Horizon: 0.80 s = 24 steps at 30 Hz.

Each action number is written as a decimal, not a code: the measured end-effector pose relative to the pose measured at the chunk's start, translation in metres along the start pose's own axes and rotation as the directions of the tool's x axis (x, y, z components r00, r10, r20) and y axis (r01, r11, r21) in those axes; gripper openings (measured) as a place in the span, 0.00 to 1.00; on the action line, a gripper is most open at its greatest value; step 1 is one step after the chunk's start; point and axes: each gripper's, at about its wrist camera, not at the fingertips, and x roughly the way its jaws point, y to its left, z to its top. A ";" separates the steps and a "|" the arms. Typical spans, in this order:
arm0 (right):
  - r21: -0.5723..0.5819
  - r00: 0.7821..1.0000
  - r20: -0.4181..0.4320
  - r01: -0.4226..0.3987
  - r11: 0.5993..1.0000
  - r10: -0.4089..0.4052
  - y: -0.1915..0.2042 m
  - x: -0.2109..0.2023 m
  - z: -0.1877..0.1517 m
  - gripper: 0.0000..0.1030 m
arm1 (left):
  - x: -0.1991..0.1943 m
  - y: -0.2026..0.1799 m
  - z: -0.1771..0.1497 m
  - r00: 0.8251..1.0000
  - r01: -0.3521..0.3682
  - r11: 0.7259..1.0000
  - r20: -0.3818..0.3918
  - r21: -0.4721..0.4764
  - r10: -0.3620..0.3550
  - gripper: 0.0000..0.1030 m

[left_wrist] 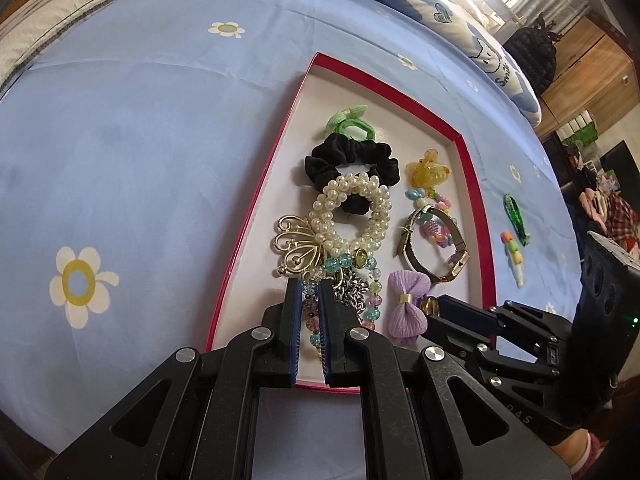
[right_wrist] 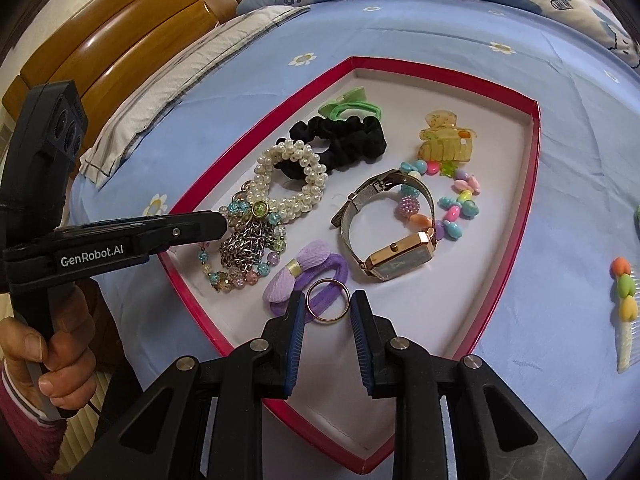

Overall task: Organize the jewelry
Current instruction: 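Carry the bead bracelet and ring into the tray and open both tools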

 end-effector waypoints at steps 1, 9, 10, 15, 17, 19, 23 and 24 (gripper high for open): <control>-0.003 1.000 -0.002 0.002 1.000 -0.002 0.002 0.001 0.001 0.24 | 0.000 0.000 0.000 1.000 -0.002 1.000 -0.001 -0.002 0.002 0.06; -0.001 1.000 -0.003 0.003 1.000 -0.003 0.003 0.001 0.000 0.24 | -0.004 0.002 0.001 1.000 -0.004 1.000 0.004 -0.019 0.004 0.17; 0.002 1.000 -0.003 0.001 1.000 -0.001 0.003 0.001 0.000 0.25 | -0.005 0.003 0.001 1.000 -0.004 1.000 0.006 -0.020 0.004 0.18; 0.013 1.000 0.000 -0.007 1.000 0.007 0.000 -0.002 -0.002 0.32 | -0.011 0.001 0.000 1.000 -0.002 1.000 0.014 -0.020 0.002 0.19; 0.017 1.000 0.008 -0.007 1.000 0.007 -0.002 -0.005 -0.003 0.33 | -0.013 0.000 0.000 1.000 -0.003 1.000 0.018 -0.020 0.003 0.25; 0.021 1.000 0.017 -0.008 1.000 0.008 -0.003 -0.009 -0.004 0.33 | -0.016 -0.002 -0.001 1.000 -0.002 1.000 0.025 -0.018 0.002 0.26; 0.042 0.999 0.047 -0.017 0.999 0.015 -0.007 -0.022 -0.004 0.33 | -0.023 -0.005 -0.003 0.999 -0.002 1.000 0.033 -0.013 0.003 0.27; 0.052 0.998 0.057 -0.021 0.998 0.018 -0.010 -0.026 -0.005 0.35 | -0.024 -0.006 -0.003 0.999 -0.003 1.000 0.035 -0.013 0.004 0.32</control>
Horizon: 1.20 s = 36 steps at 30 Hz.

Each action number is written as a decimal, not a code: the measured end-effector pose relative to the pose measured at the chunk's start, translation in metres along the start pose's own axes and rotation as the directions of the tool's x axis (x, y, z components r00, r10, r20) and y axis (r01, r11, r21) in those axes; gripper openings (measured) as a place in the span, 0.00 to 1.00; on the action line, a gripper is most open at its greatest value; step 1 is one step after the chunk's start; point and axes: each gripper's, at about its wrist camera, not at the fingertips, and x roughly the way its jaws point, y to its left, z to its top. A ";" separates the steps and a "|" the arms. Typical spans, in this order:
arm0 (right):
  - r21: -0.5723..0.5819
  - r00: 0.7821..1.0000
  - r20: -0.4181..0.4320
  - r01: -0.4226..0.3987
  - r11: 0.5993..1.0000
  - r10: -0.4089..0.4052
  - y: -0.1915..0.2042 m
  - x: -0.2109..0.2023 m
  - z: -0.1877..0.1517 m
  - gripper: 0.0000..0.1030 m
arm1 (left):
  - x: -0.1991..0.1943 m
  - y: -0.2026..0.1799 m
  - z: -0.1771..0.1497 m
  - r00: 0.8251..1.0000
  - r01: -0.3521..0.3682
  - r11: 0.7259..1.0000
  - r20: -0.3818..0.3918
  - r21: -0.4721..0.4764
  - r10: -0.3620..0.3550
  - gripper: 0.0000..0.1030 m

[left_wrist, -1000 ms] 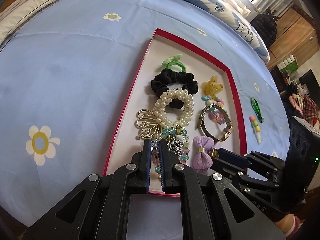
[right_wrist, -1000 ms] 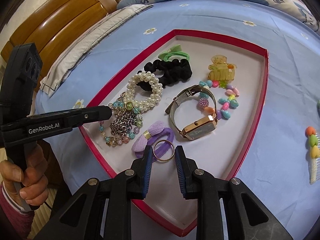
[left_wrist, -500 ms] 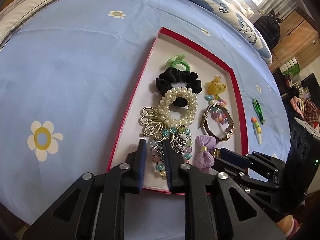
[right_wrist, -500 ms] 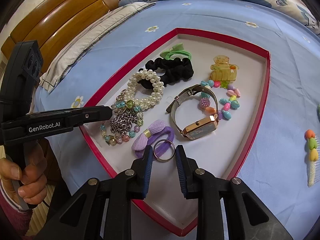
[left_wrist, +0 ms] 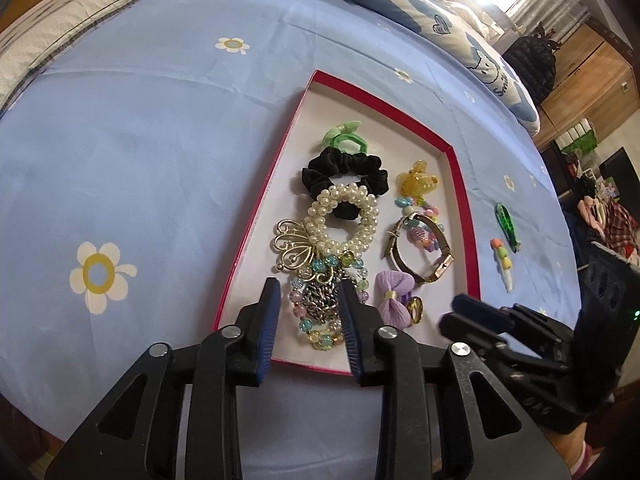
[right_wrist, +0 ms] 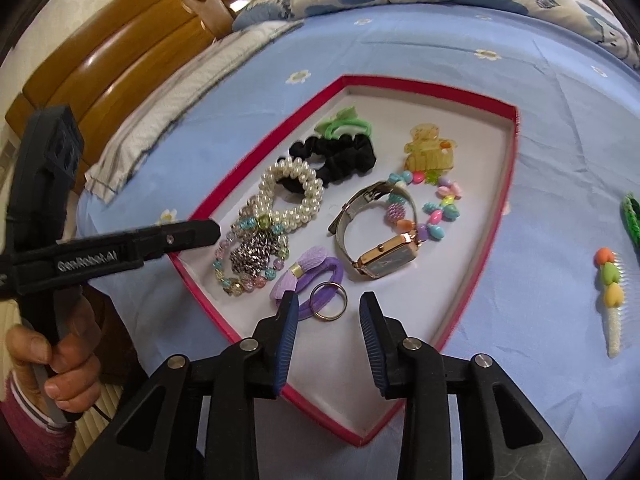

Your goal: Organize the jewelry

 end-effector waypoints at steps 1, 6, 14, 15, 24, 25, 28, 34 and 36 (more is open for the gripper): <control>0.013 1.000 0.015 -0.005 1.000 0.005 -0.003 -0.006 -0.001 0.37 | -0.002 -0.001 -0.001 1.000 -0.003 1.000 0.005 0.001 0.003 0.41; 0.089 0.997 0.074 -0.029 0.996 0.022 -0.017 -0.032 -0.010 0.51 | -0.013 -0.005 -0.007 1.000 -0.009 1.000 0.023 -0.008 0.009 0.73; 0.312 0.975 0.175 -0.187 0.932 0.137 -0.048 -0.059 -0.036 0.82 | -0.027 -0.015 -0.017 0.999 -0.020 1.000 0.051 0.019 0.019 0.74; 0.321 0.972 0.184 -0.196 0.926 0.142 -0.049 -0.061 -0.039 0.84 | -0.029 -0.016 -0.019 0.998 -0.020 1.000 0.052 0.021 0.019 0.74; 0.429 0.909 0.348 -0.374 0.823 0.232 -0.058 -0.078 -0.056 0.99 | -0.042 -0.024 -0.035 0.996 -0.049 0.998 0.071 0.031 0.047 0.77; 0.443 0.896 0.370 -0.401 0.802 0.244 -0.060 -0.080 -0.059 0.99 | -0.043 -0.024 -0.037 0.996 -0.054 0.998 0.076 0.031 0.052 0.77; 0.474 0.860 0.433 -0.473 0.743 0.271 -0.065 -0.081 -0.066 1.00 | -0.049 -0.024 -0.045 0.993 -0.072 0.997 0.101 0.029 0.069 0.77; 0.332 0.880 0.409 -0.391 0.858 0.243 -0.045 -0.089 -0.068 1.00 | -0.058 -0.025 -0.057 0.985 -0.112 0.992 0.136 0.050 0.104 0.77; 0.285 0.895 0.395 -0.333 0.899 0.207 -0.036 -0.092 -0.070 1.00 | -0.060 -0.027 -0.062 0.981 -0.134 0.989 0.151 0.065 0.123 0.77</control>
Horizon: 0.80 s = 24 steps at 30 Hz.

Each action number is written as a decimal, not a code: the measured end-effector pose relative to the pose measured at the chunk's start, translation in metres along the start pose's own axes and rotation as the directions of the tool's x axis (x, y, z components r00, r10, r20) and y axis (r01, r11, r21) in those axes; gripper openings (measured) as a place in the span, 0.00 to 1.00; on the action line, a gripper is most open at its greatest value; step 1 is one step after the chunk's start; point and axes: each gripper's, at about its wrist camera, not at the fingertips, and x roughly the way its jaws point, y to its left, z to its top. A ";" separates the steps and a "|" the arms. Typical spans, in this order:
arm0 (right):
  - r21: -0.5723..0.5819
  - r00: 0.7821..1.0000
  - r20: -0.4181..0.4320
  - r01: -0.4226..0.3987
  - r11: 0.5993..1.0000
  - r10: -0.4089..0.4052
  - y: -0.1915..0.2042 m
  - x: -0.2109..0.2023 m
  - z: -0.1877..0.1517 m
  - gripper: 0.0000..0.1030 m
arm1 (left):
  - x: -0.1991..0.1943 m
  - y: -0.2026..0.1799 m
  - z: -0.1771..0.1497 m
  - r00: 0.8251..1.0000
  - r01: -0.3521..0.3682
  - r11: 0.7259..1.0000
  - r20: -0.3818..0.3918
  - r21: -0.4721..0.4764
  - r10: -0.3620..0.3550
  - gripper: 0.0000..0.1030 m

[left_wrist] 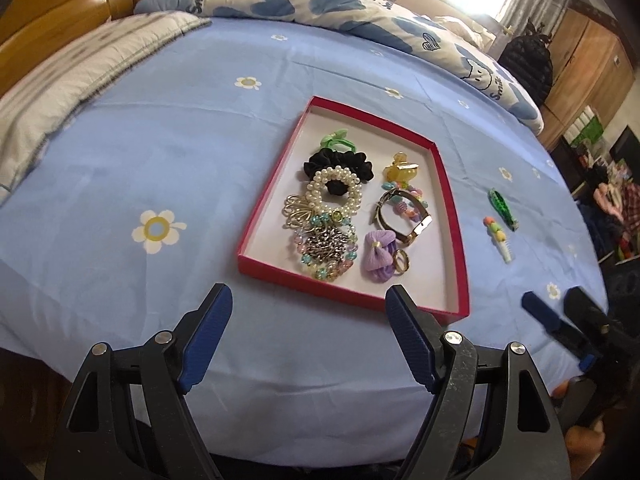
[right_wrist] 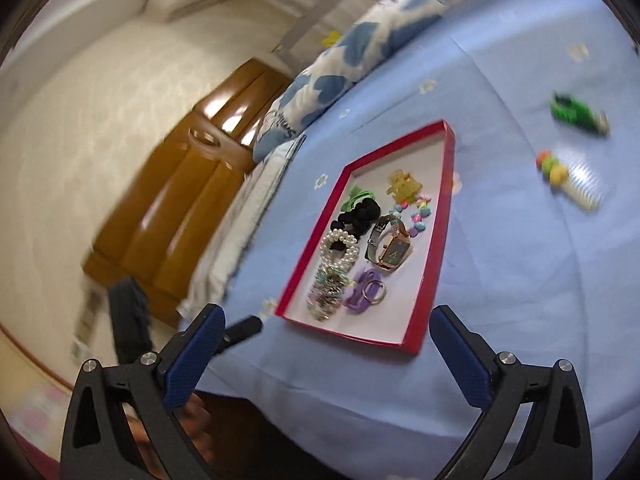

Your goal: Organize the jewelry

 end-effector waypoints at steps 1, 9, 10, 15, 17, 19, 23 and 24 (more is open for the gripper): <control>-0.038 0.998 -0.008 0.065 0.997 -0.066 0.005 0.000 -0.002 1.00 | -0.002 -0.001 -0.002 1.000 -0.004 1.000 0.009 0.011 0.003 0.77; -0.232 0.933 -0.010 0.347 0.909 -0.359 0.019 0.003 -0.012 1.00 | -0.015 -0.015 -0.015 0.992 -0.112 0.988 0.063 0.110 0.105 0.80; -0.267 0.928 0.002 0.360 0.894 -0.373 0.024 0.002 -0.012 1.00 | -0.020 -0.018 -0.014 0.989 -0.134 0.983 0.081 0.130 0.124 0.81; -0.423 0.936 0.131 0.350 0.836 -0.326 0.061 -0.016 -0.004 1.00 | -0.045 -0.028 -0.006 0.968 -0.202 0.962 0.185 0.181 0.169 1.00; -0.438 0.947 0.115 0.319 0.840 -0.300 0.067 -0.016 0.001 1.00 | -0.048 -0.028 -0.002 0.960 -0.225 0.957 0.207 0.183 0.186 1.00; -0.424 0.945 0.063 0.316 0.849 -0.321 0.066 -0.007 0.005 1.00 | -0.044 -0.025 -0.001 0.961 -0.221 0.959 0.207 0.178 0.183 1.00; -0.411 0.925 0.060 0.366 0.835 -0.376 0.061 0.007 0.001 1.00 | -0.032 -0.016 -0.005 0.965 -0.217 0.965 0.180 0.149 0.189 1.00; -0.408 0.919 0.075 0.382 0.829 -0.386 0.060 0.010 -0.002 1.00 | -0.028 -0.014 -0.006 0.967 -0.214 0.967 0.172 0.142 0.189 1.00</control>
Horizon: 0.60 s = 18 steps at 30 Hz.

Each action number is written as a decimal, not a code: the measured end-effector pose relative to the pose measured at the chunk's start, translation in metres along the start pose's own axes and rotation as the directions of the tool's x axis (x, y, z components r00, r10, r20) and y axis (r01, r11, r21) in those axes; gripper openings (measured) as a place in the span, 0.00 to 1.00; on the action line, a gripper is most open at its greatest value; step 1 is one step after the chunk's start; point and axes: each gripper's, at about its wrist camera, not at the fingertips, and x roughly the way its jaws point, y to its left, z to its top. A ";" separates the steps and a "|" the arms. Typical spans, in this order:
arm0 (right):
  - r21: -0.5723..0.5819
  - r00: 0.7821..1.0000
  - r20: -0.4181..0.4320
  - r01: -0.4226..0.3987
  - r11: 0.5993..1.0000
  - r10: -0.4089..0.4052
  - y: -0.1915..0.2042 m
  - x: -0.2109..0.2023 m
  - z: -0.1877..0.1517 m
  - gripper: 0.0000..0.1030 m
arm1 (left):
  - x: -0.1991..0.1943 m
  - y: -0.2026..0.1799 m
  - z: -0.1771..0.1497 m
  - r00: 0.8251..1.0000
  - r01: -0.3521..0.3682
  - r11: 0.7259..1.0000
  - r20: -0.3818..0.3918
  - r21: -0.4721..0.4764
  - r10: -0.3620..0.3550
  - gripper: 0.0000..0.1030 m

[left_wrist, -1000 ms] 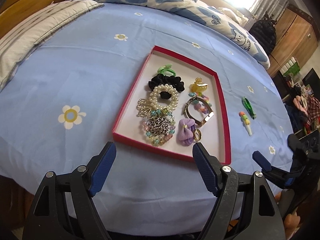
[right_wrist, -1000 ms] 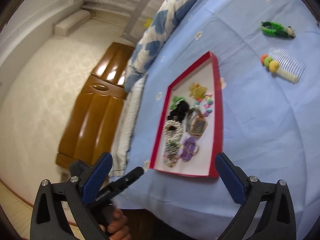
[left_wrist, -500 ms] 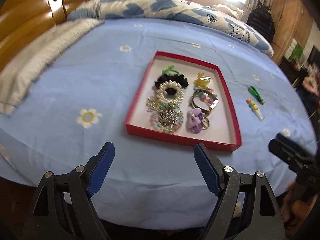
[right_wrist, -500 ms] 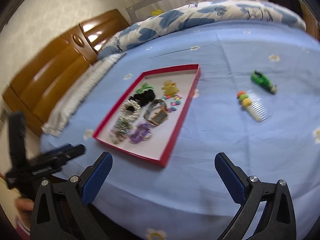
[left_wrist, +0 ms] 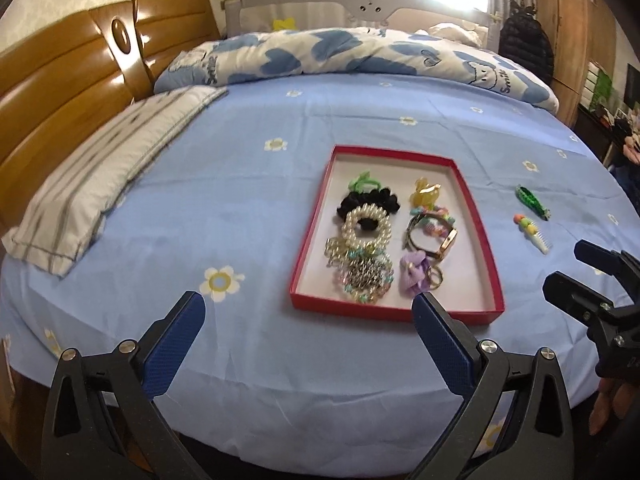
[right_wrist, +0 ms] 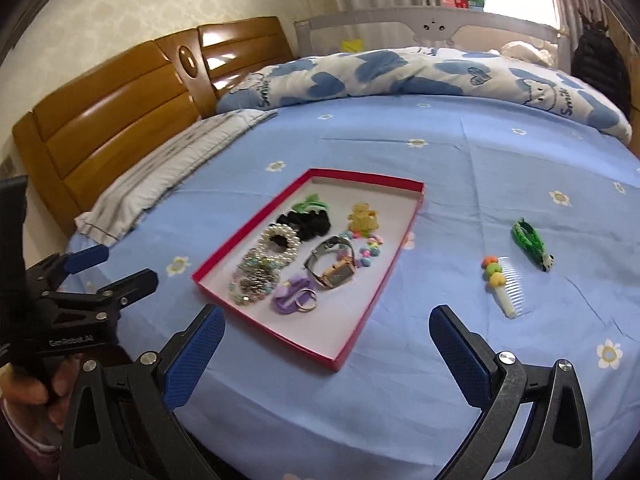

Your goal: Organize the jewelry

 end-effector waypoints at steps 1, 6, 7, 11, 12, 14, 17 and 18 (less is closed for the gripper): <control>0.000 1.000 0.005 0.001 1.000 -0.001 0.002 0.002 -0.003 1.00 | 0.002 0.001 -0.003 1.000 0.003 1.000 -0.006 -0.005 -0.003 1.00; 0.004 0.999 -0.022 0.025 1.000 -0.025 0.004 0.013 -0.016 1.00 | 0.017 -0.003 -0.016 0.999 -0.004 1.000 -0.034 -0.011 0.003 1.00; 0.007 0.999 -0.026 0.026 1.000 -0.026 0.004 0.015 -0.017 1.00 | 0.019 -0.004 -0.018 0.999 -0.004 1.000 -0.041 -0.011 0.004 1.00; 0.012 0.999 -0.034 0.029 0.999 -0.029 0.003 0.019 -0.022 1.00 | 0.024 -0.008 -0.023 0.999 -0.005 1.000 -0.046 -0.002 0.005 1.00; 0.012 0.999 -0.036 0.029 0.999 -0.029 0.003 0.020 -0.022 1.00 | 0.024 -0.010 -0.024 0.999 -0.009 1.000 -0.046 0.005 0.009 1.00; 0.021 0.999 -0.043 0.030 0.999 -0.029 0.001 0.023 -0.024 1.00 | 0.025 -0.011 -0.025 0.999 -0.011 1.000 -0.044 0.008 0.012 1.00; 0.034 0.998 -0.053 0.028 0.999 -0.026 -0.001 0.026 -0.026 1.00 | 0.026 -0.012 -0.026 0.999 -0.009 1.000 -0.043 0.006 0.009 1.00; 0.036 0.998 -0.056 0.028 0.999 -0.026 -0.002 0.027 -0.027 1.00 | 0.026 -0.012 -0.026 0.999 -0.007 1.000 -0.041 0.006 0.008 1.00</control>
